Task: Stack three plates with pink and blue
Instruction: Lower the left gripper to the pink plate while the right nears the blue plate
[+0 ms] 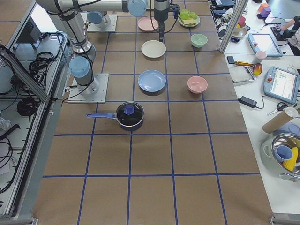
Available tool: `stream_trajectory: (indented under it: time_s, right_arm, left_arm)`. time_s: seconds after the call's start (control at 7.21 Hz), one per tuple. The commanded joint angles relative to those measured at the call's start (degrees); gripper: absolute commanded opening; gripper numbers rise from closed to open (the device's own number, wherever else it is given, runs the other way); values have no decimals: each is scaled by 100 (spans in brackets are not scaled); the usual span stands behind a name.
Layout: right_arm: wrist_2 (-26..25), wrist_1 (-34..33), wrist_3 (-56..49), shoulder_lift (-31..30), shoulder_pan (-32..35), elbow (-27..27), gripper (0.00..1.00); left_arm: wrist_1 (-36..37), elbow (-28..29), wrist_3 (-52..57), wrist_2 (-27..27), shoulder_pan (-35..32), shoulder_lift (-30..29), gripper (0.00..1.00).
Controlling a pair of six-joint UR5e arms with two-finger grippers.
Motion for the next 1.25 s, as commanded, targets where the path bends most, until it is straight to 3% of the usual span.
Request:
stream_trajectory:
  time_s: [0.0, 0.42, 0.69, 1.11]
  right_arm:
    - [-72, -6, 3, -11, 3, 145, 100]
    - [-63, -59, -15, -2, -6, 164, 100]
    - [-72, -50, -76, -2, -102, 251, 100]
    - [-46, -775, -548, 15, -688, 1231, 100]
  left_arm:
    - [308, -668, -55, -2, -4, 164, 100]
    - [1290, -1871, -38, -38, -22, 524, 100]
    - [2439, -2470, -73, -55, -13, 341, 100]
    - [2665, -2824, -82, -73, -13, 209, 93]
